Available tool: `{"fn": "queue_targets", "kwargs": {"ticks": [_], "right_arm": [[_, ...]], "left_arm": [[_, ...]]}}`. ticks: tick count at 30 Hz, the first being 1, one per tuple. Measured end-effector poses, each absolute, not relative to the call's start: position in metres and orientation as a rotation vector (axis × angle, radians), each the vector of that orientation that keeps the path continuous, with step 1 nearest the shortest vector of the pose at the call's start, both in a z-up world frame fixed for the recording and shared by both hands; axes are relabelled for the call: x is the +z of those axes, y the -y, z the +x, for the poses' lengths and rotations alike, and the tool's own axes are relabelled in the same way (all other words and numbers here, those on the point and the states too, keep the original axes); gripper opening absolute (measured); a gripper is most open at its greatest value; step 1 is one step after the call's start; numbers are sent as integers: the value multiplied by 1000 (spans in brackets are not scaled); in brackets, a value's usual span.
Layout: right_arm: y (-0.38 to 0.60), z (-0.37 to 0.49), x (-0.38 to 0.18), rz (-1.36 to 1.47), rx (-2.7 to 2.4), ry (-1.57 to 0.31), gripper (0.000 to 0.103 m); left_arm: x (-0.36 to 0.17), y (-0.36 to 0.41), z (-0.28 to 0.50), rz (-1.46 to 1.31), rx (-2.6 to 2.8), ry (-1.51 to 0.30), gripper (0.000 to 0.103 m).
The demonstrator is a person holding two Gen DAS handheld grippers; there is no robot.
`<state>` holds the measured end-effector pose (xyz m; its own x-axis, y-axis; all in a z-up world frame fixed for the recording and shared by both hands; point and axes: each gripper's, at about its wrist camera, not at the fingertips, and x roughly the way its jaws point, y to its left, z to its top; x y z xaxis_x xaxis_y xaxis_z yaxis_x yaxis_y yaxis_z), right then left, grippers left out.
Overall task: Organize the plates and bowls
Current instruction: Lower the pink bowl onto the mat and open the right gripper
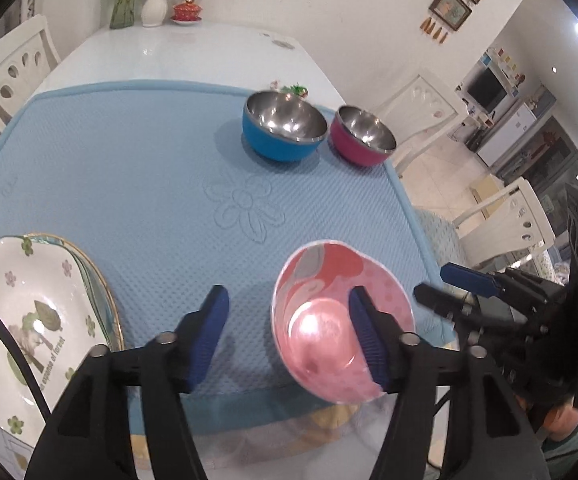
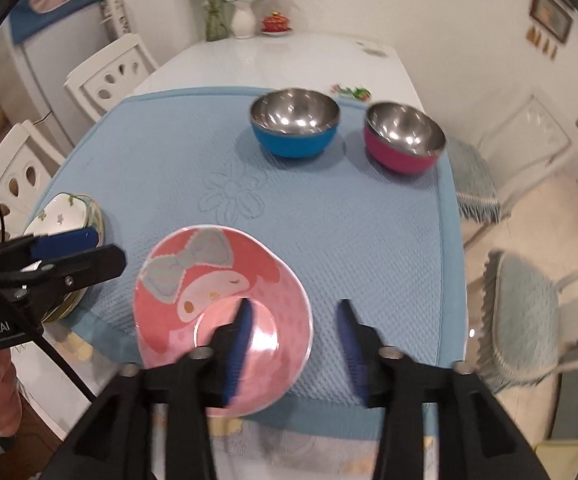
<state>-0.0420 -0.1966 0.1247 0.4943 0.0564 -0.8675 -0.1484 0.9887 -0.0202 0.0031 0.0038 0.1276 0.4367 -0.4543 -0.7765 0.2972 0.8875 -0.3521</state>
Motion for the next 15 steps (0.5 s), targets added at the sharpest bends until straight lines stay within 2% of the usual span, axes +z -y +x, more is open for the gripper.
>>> {"fn": "queue_targets", "kwargs": {"ticks": [7, 15], "right_arm": [[187, -36, 135, -85, 149, -1010, 50], [214, 2, 155, 183, 206, -992, 52]], "left_arm": [[129, -5, 15, -189, -456, -1022, 61], [143, 2, 47, -165, -457, -995, 61]]}}
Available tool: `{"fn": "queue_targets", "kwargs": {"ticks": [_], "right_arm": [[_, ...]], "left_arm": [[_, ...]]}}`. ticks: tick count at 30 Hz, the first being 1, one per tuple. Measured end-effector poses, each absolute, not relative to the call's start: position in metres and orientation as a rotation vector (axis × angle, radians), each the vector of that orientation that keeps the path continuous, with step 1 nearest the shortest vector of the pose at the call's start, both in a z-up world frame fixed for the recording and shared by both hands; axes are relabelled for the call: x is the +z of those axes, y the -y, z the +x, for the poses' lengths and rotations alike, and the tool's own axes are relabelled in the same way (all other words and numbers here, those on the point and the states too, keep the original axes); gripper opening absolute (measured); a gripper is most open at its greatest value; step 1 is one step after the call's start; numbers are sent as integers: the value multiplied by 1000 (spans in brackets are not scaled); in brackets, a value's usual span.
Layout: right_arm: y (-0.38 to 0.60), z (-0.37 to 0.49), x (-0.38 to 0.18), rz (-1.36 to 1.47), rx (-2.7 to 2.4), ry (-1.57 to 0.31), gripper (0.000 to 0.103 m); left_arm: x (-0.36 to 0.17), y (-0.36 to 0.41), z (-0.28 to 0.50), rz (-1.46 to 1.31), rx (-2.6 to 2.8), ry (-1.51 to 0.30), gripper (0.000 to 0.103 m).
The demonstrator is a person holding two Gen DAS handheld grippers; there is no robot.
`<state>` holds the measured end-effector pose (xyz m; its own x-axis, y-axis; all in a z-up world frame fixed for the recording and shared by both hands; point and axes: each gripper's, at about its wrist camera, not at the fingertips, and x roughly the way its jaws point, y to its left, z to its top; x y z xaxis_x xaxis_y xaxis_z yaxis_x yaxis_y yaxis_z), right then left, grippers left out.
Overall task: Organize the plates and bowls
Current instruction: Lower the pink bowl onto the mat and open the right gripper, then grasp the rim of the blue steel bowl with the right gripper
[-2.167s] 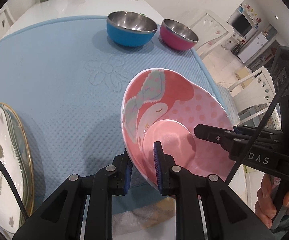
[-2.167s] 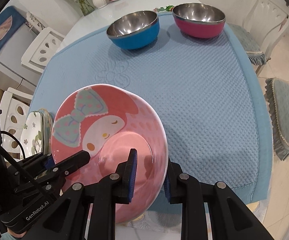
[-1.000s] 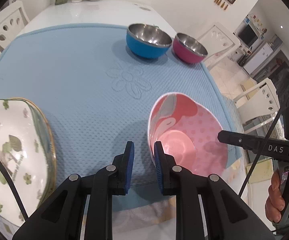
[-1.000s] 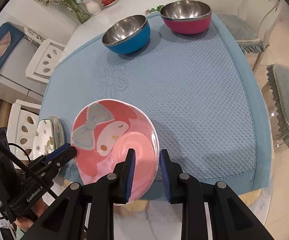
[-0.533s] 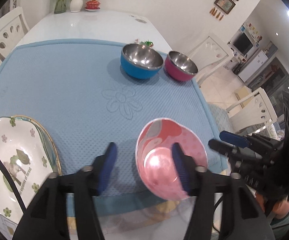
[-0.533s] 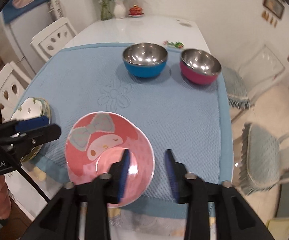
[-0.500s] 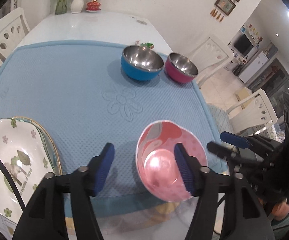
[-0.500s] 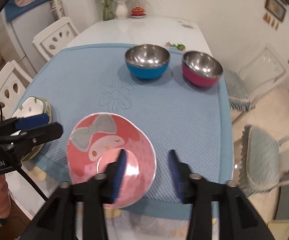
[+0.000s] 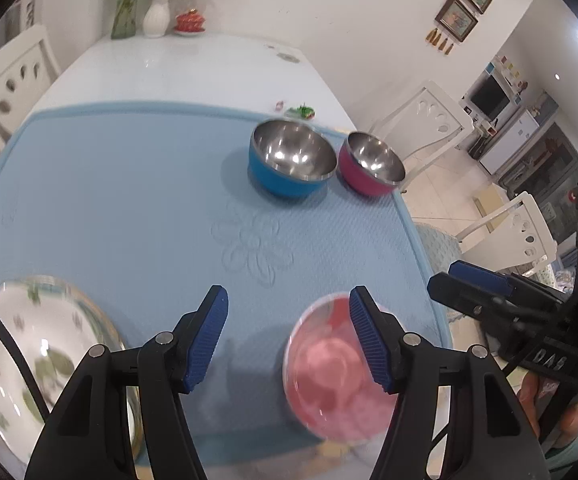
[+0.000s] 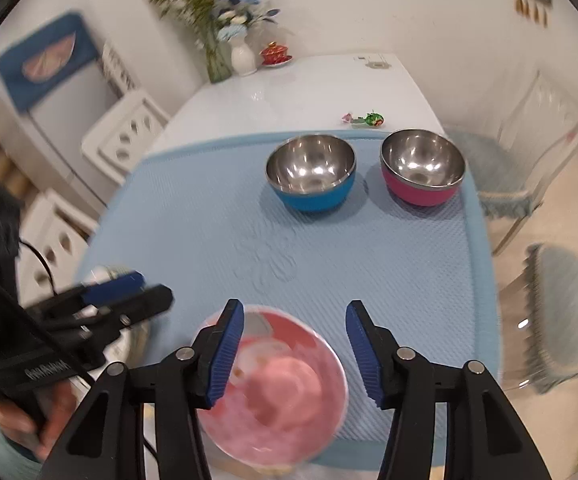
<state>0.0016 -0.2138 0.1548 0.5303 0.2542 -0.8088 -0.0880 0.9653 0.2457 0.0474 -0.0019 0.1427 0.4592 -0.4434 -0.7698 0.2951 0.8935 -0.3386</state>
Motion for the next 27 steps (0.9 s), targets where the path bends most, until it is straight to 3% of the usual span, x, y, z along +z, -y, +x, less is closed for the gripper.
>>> {"fn": "queue_targets", "kwargs": {"ticks": [8, 22, 27], "right_arm": [[240, 59, 146, 401, 201, -1042, 53], [256, 168, 76, 588, 189, -1205, 53], [260, 196, 57, 638, 165, -1233, 53]], "left_arm": [[146, 17, 112, -198, -473, -1021, 61], [81, 28, 241, -420, -470, -1187, 61], [73, 35, 262, -388, -497, -1174, 51]]}}
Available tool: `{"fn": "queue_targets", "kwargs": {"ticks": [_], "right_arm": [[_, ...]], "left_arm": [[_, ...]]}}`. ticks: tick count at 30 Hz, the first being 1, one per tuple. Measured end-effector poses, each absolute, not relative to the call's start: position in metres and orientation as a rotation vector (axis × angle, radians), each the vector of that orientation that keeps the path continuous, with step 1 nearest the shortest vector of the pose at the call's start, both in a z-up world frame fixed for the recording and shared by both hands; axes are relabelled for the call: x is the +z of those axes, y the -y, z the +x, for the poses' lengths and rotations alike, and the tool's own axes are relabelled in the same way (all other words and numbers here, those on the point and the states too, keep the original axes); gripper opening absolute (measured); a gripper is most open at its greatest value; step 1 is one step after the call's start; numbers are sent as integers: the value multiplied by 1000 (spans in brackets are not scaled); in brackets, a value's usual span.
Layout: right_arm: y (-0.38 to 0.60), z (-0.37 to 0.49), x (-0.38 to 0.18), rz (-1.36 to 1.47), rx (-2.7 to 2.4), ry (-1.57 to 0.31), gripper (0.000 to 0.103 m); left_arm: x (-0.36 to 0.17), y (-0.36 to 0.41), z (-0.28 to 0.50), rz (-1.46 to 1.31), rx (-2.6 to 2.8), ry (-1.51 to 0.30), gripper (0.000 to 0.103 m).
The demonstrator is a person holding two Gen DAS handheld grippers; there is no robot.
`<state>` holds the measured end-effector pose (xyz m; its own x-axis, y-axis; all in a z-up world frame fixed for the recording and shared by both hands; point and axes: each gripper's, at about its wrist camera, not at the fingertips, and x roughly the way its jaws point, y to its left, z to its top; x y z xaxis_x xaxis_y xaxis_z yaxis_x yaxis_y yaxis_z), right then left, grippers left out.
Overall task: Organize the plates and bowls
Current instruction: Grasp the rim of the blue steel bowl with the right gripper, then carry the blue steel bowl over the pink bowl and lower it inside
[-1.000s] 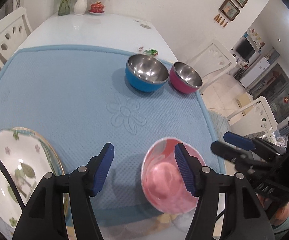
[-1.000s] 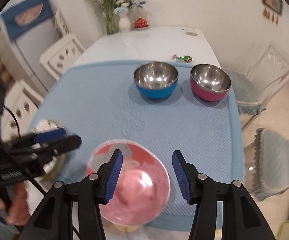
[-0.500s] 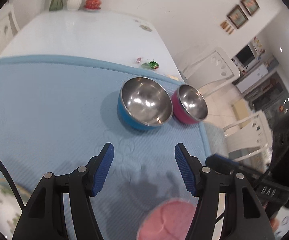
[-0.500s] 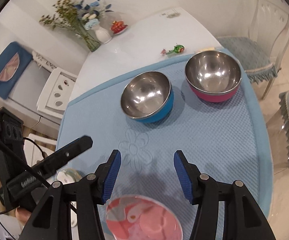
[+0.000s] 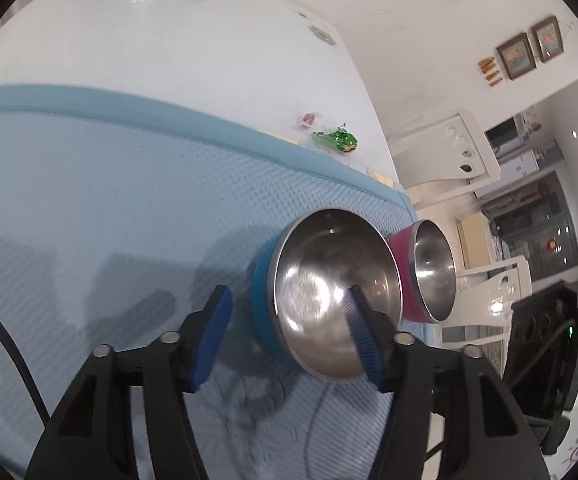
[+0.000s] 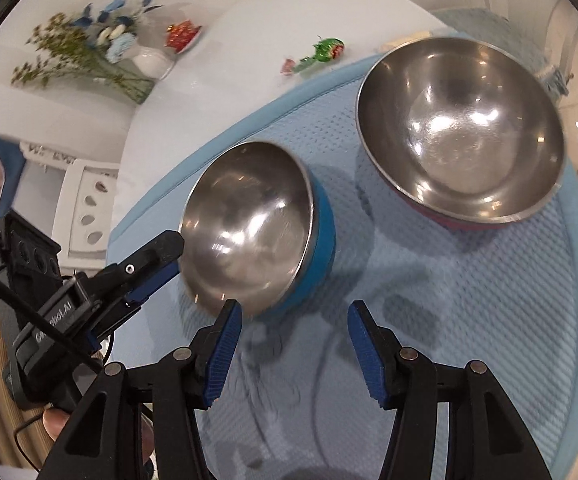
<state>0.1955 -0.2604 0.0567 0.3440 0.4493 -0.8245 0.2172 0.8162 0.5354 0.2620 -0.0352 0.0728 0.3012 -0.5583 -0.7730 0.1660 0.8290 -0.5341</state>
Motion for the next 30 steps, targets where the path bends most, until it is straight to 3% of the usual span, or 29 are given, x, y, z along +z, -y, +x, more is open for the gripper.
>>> {"fn": "queue_targets", "kwargs": {"ticks": [7, 10, 14, 30], "right_arm": [[254, 223, 46, 595, 146, -1226, 53], [253, 227, 40, 584, 127, -1228, 40], [250, 229, 36, 539, 108, -1241, 34], [229, 201, 82, 417, 148, -1157, 34]], "left_arm": [[56, 42, 283, -388, -506, -1195, 28], [51, 44, 285, -366, -493, -1198, 21], [50, 44, 285, -374, -491, -1196, 20], [87, 29, 245, -318, -499, -1112, 20]]}}
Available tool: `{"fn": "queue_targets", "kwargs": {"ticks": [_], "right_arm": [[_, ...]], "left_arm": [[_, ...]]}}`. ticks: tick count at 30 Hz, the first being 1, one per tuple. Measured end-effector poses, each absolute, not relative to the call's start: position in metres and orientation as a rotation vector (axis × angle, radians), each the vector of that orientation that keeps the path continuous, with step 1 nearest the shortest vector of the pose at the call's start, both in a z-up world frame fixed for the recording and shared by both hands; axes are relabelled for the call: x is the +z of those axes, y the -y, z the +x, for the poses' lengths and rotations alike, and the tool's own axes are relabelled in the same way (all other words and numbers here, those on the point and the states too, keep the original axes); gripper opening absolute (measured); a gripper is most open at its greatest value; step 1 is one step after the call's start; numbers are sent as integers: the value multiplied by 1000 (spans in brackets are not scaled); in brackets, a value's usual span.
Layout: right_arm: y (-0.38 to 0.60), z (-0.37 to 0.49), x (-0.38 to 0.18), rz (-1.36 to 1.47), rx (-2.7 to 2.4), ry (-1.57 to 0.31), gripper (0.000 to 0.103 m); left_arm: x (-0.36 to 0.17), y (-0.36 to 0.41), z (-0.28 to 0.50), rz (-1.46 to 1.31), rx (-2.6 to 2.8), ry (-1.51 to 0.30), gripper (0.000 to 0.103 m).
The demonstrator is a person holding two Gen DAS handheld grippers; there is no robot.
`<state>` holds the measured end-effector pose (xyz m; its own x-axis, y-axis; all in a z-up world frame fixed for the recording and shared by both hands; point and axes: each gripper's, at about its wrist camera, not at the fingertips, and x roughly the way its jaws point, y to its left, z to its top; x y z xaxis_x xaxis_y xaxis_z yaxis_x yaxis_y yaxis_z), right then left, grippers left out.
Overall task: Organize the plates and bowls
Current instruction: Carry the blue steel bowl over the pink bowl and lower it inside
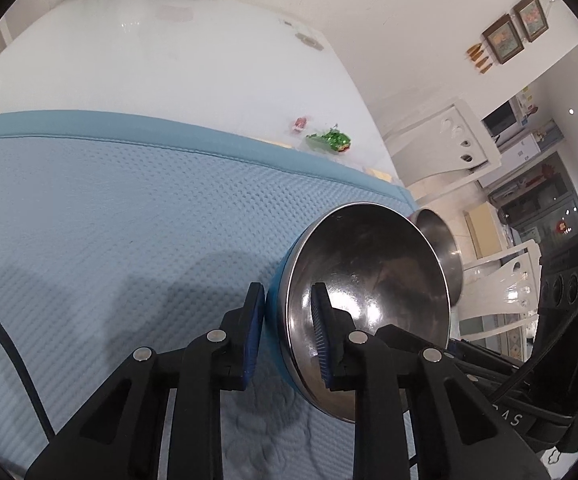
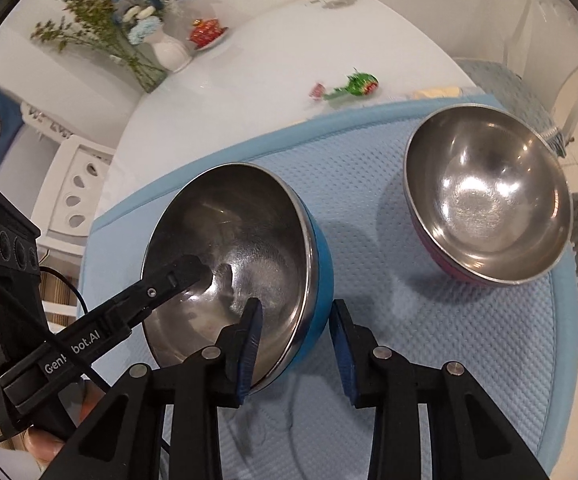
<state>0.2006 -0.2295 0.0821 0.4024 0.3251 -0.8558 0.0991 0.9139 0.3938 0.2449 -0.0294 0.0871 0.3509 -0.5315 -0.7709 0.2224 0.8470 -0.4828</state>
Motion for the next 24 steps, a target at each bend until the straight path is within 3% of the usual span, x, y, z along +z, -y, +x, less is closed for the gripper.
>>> {"fn": "queue_targets", "kwargs": {"ticks": [24], "right_arm": [[212, 88, 145, 411, 213, -1083, 34]], "left_arm": [[155, 10, 128, -261, -516, -972, 20]]}}
